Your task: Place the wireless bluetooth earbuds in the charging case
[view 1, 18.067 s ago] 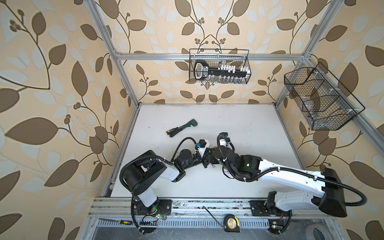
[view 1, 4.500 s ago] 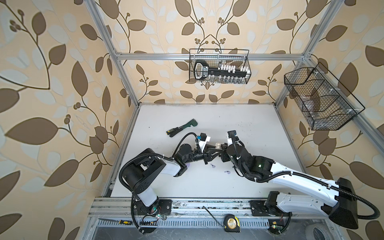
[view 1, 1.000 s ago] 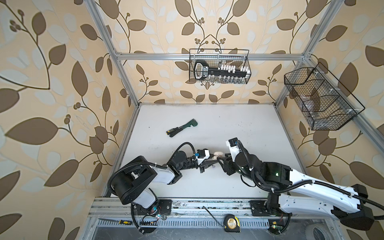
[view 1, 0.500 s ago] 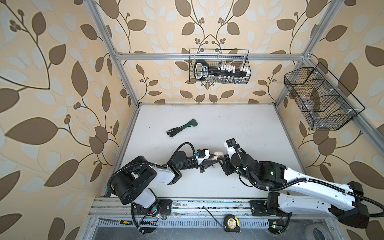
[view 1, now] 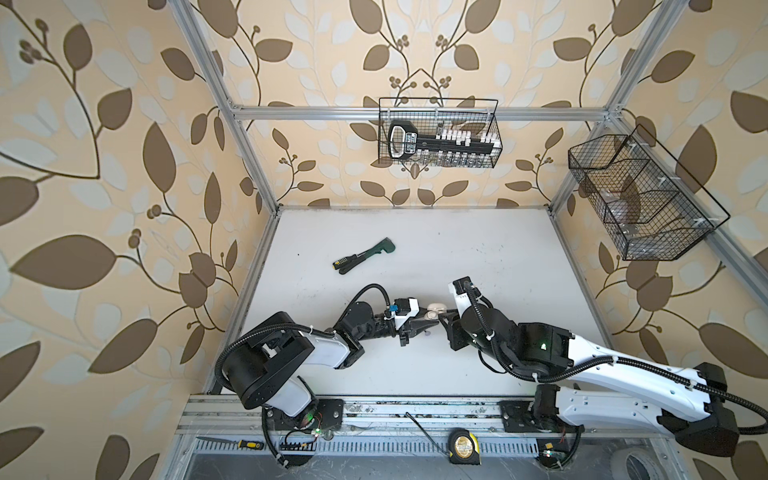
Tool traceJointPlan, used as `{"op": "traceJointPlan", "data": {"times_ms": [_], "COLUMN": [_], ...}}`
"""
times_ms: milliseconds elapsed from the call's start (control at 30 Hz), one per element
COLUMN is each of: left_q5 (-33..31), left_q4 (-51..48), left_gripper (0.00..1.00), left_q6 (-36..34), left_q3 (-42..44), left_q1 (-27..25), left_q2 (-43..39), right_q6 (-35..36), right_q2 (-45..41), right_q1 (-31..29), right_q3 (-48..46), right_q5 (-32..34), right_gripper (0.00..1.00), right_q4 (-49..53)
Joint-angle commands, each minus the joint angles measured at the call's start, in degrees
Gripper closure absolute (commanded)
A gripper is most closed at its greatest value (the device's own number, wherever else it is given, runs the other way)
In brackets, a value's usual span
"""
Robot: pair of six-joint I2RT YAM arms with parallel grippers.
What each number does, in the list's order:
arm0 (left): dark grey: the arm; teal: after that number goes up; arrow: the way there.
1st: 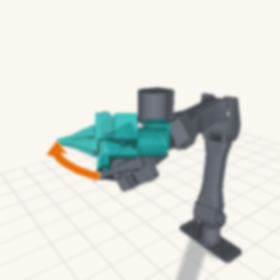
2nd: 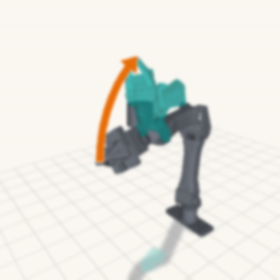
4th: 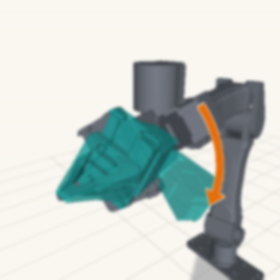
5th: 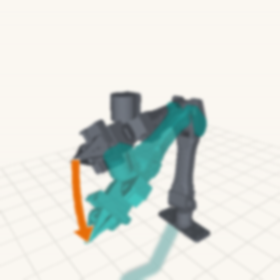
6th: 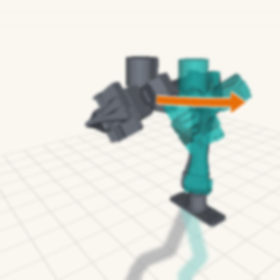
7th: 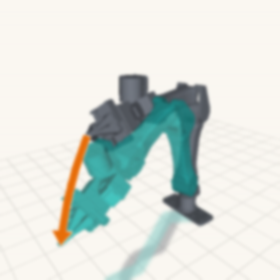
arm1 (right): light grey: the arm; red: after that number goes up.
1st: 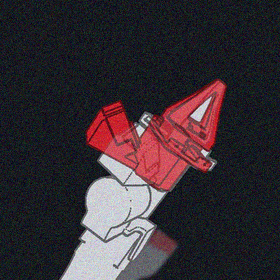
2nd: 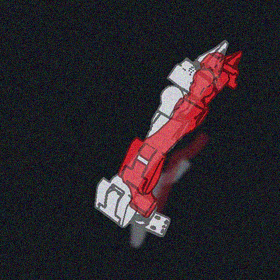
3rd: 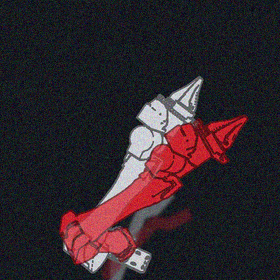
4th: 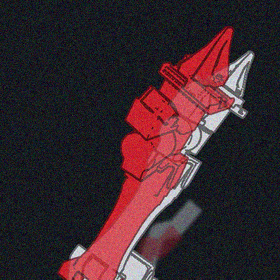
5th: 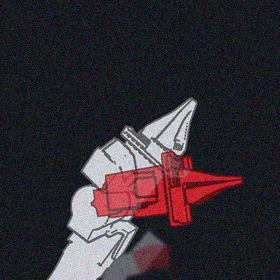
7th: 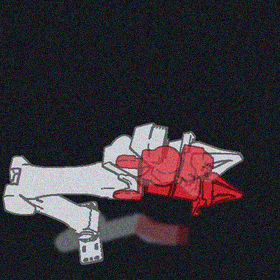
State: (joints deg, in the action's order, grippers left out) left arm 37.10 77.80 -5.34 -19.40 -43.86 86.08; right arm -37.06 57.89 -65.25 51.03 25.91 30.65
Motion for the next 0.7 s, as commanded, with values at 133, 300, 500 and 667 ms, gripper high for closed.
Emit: {"op": "traceJointPlan", "data": {"times_ms": [133, 300, 500, 667], "left_q5": [1.9, 2.7, 2.7, 2.6], "left_q4": [3.8, 3.8, 3.8, 3.8], "left_gripper": [1.0, 1.0, 1.0, 1.0], "left_q6": [2.0, 3.3, 3.8, 3.9], "left_q3": [-1.6, -2.0, -2.0, -2.2], "left_q1": [0.0, -0.1, 0.0, 0.0], "left_q2": [-2.1, -2.3, -2.7, -1.8], "right_q6": [0.5, 0.9, 1.1, 2.6], "right_q2": [-1.0, -1.4, -3.1, -4.1], "right_q1": [0.0, 0.2, 0.4, 1.0], "right_q3": [0.4, 0.2, -0.1, 2.5], "right_q5": [0.8, 0.6, 1.8, 2.1], "right_gripper": [0.76, 0.78, 0.77, 0.64], "right_q4": [0.1, 0.1, 1.1, 2.8]}}
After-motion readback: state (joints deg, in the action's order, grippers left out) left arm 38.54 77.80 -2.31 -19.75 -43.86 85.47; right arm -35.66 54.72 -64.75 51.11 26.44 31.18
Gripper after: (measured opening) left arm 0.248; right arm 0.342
